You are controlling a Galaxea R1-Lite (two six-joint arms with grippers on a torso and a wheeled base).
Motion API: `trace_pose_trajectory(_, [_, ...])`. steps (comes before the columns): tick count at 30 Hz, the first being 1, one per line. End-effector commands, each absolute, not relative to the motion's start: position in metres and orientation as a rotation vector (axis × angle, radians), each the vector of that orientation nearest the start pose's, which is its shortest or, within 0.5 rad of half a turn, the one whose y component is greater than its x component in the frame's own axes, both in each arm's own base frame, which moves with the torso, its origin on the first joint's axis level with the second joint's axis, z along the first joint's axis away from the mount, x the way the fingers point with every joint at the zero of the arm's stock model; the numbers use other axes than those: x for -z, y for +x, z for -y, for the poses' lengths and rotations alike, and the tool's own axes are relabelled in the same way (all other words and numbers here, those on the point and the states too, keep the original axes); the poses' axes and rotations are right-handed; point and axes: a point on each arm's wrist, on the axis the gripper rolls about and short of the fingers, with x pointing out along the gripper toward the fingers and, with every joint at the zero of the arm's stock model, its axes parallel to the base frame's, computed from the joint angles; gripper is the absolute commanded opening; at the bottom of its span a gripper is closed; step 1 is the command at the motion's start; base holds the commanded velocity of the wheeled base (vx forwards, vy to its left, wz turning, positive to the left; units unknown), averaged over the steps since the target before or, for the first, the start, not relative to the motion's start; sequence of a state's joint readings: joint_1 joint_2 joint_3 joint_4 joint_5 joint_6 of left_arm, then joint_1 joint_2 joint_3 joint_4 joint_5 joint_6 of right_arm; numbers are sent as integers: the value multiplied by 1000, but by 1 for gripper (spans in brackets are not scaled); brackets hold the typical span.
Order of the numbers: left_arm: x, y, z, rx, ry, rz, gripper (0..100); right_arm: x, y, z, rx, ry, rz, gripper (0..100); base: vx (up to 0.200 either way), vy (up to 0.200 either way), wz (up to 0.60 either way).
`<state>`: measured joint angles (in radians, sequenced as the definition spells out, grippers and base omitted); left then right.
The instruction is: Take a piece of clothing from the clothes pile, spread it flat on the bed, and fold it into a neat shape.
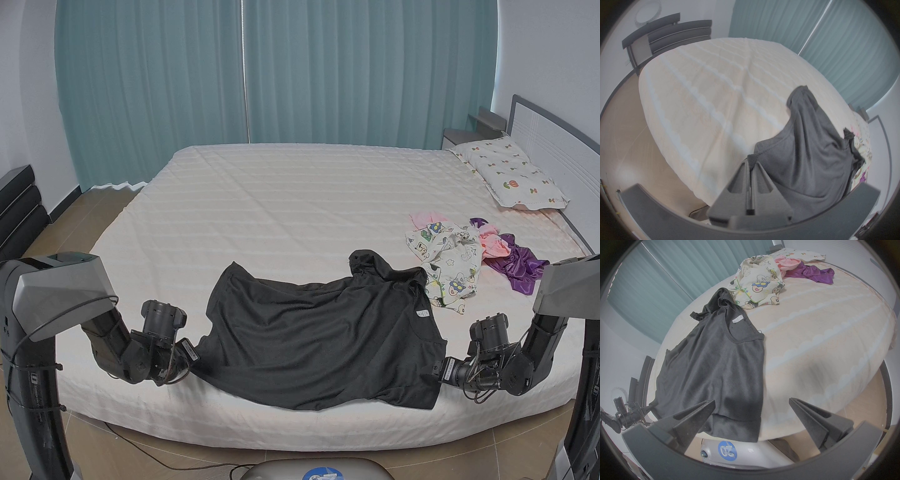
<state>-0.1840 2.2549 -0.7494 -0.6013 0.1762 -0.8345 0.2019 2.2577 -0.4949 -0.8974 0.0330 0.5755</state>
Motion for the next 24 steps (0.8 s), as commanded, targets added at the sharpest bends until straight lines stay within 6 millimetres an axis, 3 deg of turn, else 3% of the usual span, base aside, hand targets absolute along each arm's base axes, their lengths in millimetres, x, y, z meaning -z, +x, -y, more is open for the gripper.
trace_pose_trajectory(1, [1,338,48,-347,-663,-788,0,49,302,-67,15,465,-879,100,0,0,0])
trace_pose_trajectory(5, [4,339,48,-346,-664,-792,0,56,311,-70,7,455,-857,100,0,0,0])
trace_pose_trajectory(6, [4,340,48,-347,-665,-792,0,56,313,-70,6,458,-851,0,0,0,0])
trace_pose_trajectory(12, [3,341,49,-352,-699,-779,0,45,327,-67,9,487,-776,0,0,0,0])
trace_pose_trajectory(14, [2,343,49,-357,-721,-768,0,22,336,-67,17,524,-692,0,0,0,0])
trace_pose_trajectory(17, [1,346,47,-362,-745,-759,0,11,343,-69,6,530,-655,0,0,0,0])
trace_pose_trajectory(21, [-3,350,42,-356,-807,-750,0,-9,373,-65,4,546,-591,0,0,0,0])
trace_pose_trajectory(24, [-4,354,37,-373,-841,-731,0,-6,398,-61,17,556,-576,0,0,0,0])
